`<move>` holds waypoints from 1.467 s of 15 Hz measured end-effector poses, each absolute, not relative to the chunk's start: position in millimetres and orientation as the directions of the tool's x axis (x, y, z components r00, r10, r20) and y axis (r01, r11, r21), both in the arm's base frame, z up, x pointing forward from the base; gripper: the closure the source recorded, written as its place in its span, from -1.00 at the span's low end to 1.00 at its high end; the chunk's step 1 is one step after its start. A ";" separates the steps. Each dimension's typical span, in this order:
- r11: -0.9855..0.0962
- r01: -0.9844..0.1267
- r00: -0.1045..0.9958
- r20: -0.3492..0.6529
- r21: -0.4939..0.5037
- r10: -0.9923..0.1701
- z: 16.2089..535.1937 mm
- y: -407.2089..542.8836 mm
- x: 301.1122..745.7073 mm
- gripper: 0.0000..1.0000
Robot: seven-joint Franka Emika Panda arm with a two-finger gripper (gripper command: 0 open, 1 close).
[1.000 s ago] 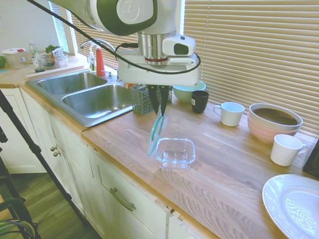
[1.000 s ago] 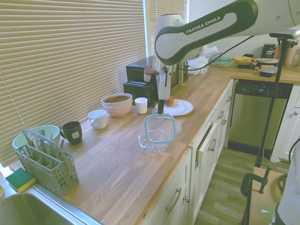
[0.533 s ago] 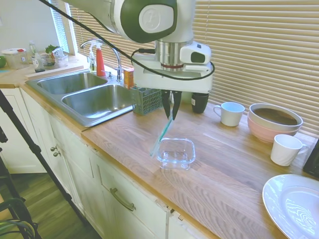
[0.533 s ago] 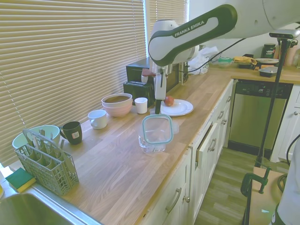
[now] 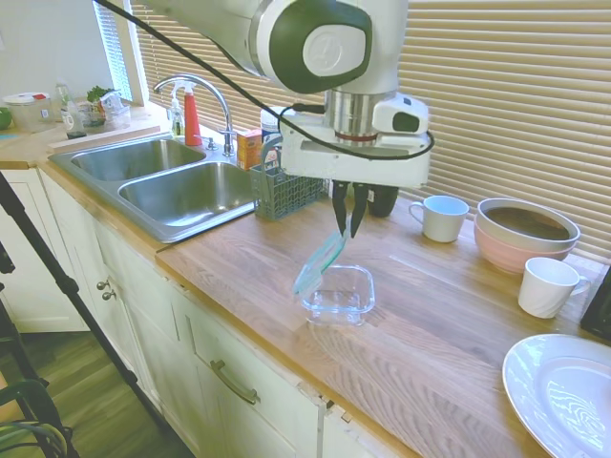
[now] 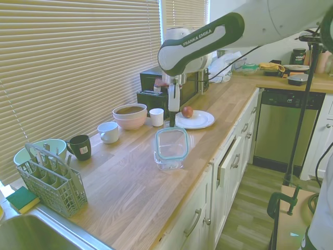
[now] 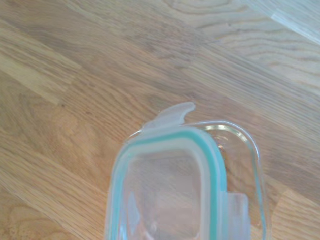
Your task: Cover the lid of the food container
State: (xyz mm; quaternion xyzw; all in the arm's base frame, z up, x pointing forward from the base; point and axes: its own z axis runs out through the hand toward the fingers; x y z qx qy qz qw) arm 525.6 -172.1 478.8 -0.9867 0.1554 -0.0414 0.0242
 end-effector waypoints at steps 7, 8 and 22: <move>-0.943 -0.325 0.942 0.067 -0.067 -0.329 471.1 -187.6 543.0 1.00; -0.942 -0.329 0.941 0.061 -0.065 -0.333 466.0 -191.4 548.9 1.00; -0.924 -0.379 0.925 -0.008 -0.057 -0.379 414.6 -233.9 579.5 1.00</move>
